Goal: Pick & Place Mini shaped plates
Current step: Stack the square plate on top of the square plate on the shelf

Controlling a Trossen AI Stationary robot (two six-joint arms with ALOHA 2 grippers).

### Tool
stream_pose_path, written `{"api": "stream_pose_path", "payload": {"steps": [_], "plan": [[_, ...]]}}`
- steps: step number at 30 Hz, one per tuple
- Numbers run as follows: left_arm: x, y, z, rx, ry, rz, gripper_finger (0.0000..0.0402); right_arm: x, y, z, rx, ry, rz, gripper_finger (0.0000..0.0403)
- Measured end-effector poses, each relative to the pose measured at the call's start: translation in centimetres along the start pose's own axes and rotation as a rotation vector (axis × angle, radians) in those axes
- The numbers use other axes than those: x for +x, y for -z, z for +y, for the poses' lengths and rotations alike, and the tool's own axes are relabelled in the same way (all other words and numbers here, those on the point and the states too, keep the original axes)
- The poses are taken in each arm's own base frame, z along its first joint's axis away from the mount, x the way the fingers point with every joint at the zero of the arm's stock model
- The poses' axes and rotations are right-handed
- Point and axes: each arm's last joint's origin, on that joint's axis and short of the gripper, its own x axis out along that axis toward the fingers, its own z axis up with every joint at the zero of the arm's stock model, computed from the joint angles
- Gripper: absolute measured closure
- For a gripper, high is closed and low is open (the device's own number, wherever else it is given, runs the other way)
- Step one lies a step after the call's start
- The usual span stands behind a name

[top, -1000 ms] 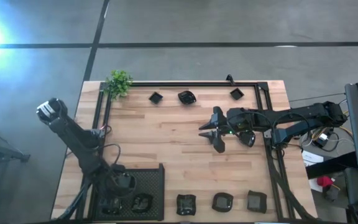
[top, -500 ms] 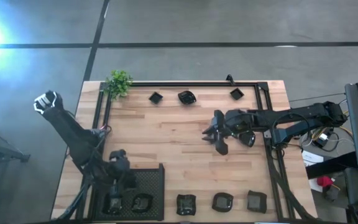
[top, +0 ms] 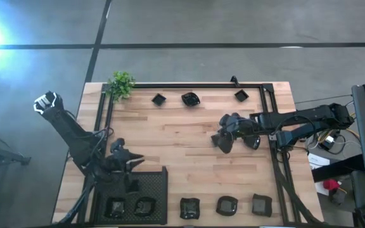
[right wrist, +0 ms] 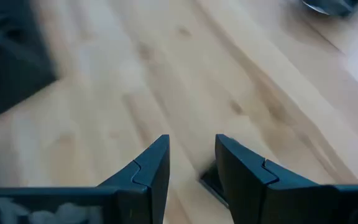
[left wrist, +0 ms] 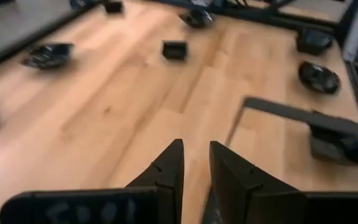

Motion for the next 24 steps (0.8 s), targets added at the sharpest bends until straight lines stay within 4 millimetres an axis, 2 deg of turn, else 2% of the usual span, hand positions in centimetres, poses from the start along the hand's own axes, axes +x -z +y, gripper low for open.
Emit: {"api": "stream_pose_path", "payload": {"steps": [5,11,16,24], "plan": [[0.3,-0.2,0.2,0.002,-0.033,-0.023,0.0333,0.8,1.4,-1.1,0.123,0.117,0.010,0.0280],[0.7,-0.5,0.5,0.014,-0.057,-0.027,0.0333,1.7,2.5,-2.2,0.214,0.170,0.030,0.0280],[0.8,-0.6,0.6,0.012,-0.067,-0.028,0.0333,2.6,3.4,-4.0,0.304,0.243,0.048,0.0280],[0.8,-0.6,0.6,0.033,-0.067,-0.026,0.0333,3.4,4.3,-5.9,0.376,0.267,0.092,0.0280]]}}
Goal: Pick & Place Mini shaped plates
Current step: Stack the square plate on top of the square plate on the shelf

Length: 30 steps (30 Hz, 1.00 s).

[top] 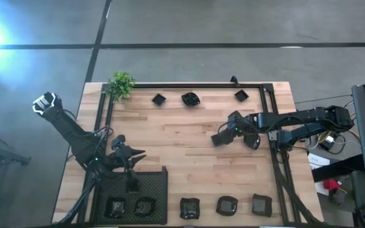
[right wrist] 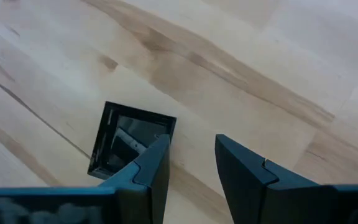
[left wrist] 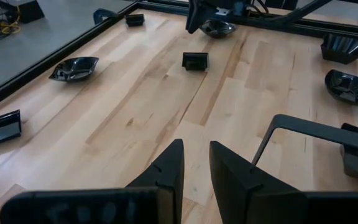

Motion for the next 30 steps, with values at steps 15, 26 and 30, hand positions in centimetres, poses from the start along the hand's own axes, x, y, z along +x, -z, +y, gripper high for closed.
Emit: {"api": "stream_pose_path", "payload": {"steps": [15,26,30], "plan": [[0.0,0.0,0.0,0.024,0.001,0.001,0.0333,2.2,1.6,-1.0,0.066,-0.110,-0.021,0.0280],[0.0,0.0,0.0,0.024,0.001,0.001,0.0333,2.6,2.1,-1.4,0.064,-0.100,-0.017,0.0280],[0.0,0.0,0.0,0.024,0.001,0.001,0.0333,2.7,2.1,-1.5,0.066,-0.107,-0.023,0.0280]]}}
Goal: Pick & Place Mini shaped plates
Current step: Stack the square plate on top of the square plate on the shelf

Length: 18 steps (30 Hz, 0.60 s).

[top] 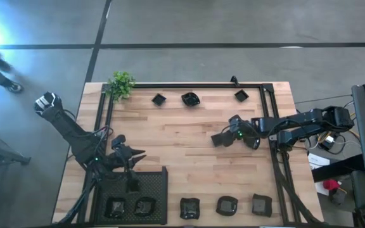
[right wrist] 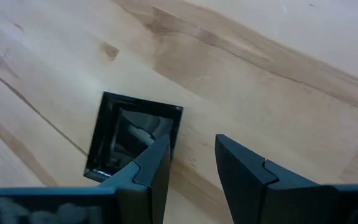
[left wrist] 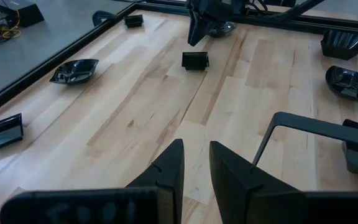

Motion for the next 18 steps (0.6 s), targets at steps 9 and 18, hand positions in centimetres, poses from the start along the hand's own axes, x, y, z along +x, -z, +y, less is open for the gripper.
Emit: {"api": "stream_pose_path", "payload": {"steps": [9,18], "plan": [[0.0,0.0,0.0,-0.001,0.001,-0.001,0.0333,2.0,0.6,-0.1,-0.013,0.016,0.018,0.0280],[0.0,0.0,0.0,0.001,0.001,0.000,0.0333,2.9,0.0,1.0,-0.061,0.031,0.029,0.0280]]}}
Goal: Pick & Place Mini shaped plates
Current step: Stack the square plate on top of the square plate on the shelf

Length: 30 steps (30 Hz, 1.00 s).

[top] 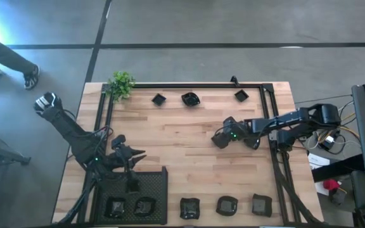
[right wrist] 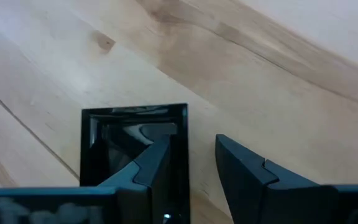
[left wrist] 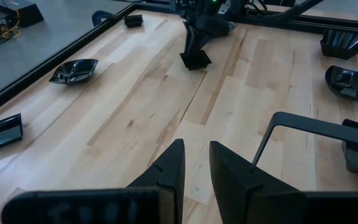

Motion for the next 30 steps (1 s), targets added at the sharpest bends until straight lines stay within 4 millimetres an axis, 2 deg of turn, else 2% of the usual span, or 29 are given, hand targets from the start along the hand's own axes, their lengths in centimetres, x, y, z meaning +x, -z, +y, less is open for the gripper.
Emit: {"api": "stream_pose_path", "payload": {"steps": [11,14,19,24,30], "plan": [[0.0,0.0,0.0,0.002,0.000,0.000,0.0333,0.5,0.0,0.2,-0.006,0.003,0.023,0.0295],[0.0,0.0,0.0,0.002,0.000,0.000,0.0333,0.3,-0.1,0.2,-0.026,0.004,0.021,0.0320],[0.0,0.0,0.0,0.002,0.000,0.000,0.0333,0.1,-0.3,0.6,-0.080,-0.028,0.022,0.0384],[0.0,0.0,0.0,0.002,0.000,0.000,0.0333,-0.3,-1.3,1.4,-0.119,-0.032,-0.029,0.0393],[0.0,0.0,0.0,0.083,-0.001,0.000,0.0333,-1.6,-3.6,3.8,-0.194,-0.076,-0.129,0.0394]]}}
